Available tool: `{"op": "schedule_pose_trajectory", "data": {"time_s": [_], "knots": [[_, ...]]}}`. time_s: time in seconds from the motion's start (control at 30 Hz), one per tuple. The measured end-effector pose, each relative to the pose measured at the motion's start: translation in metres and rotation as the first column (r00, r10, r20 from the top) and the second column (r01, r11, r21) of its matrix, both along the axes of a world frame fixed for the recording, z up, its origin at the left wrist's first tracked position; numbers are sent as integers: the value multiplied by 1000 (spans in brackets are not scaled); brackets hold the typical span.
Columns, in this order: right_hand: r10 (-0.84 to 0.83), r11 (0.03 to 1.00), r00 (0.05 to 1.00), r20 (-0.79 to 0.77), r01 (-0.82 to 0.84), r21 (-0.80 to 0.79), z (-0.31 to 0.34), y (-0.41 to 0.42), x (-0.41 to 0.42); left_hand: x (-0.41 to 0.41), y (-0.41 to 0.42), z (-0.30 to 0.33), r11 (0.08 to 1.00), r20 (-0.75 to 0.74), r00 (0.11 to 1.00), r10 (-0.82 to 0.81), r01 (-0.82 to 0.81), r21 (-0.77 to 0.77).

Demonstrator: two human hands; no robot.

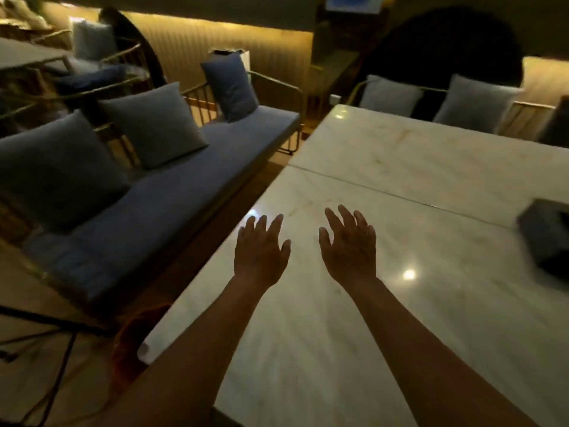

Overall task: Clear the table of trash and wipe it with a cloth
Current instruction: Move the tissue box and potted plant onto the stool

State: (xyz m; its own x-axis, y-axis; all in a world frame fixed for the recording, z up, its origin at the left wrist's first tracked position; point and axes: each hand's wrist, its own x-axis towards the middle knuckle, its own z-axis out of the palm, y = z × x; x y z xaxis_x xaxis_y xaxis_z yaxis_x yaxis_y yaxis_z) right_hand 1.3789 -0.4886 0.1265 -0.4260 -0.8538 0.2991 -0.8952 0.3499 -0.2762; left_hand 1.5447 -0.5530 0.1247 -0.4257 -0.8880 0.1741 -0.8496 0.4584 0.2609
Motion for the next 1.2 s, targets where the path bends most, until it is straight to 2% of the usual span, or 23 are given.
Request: {"op": "schedule_pose_trajectory", "data": {"time_s": [0.17, 0.33, 0.57, 0.73, 0.97, 1.07, 1.2], "knots": [[-239, 970, 971, 3, 239, -49, 13, 75, -85, -106, 44, 13, 969, -14, 969, -248, 248, -2], [-472, 881, 880, 41, 473, -19, 15, 148, -150, -198, 84, 23, 893, 15, 894, -448, 449, -28], [-648, 761, 759, 56, 648, 30, 2, 242, -215, -290, 153, 18, 786, 65, 785, -617, 618, 7], [-677, 736, 730, 94, 676, 45, -9, 280, -277, -361, 193, 14, 773, 72, 771, -633, 634, 14], [-621, 783, 780, 78, 613, 109, -34, 332, -396, -479, 247, -5, 840, 83, 837, -541, 535, 87], [-613, 788, 781, 118, 594, 163, -46, 350, -446, -532, 264, -12, 852, 132, 843, -522, 510, 114], [-560, 822, 818, 133, 529, 209, -64, 361, -500, -596, 275, -25, 875, 121, 871, -477, 458, 155]]}}
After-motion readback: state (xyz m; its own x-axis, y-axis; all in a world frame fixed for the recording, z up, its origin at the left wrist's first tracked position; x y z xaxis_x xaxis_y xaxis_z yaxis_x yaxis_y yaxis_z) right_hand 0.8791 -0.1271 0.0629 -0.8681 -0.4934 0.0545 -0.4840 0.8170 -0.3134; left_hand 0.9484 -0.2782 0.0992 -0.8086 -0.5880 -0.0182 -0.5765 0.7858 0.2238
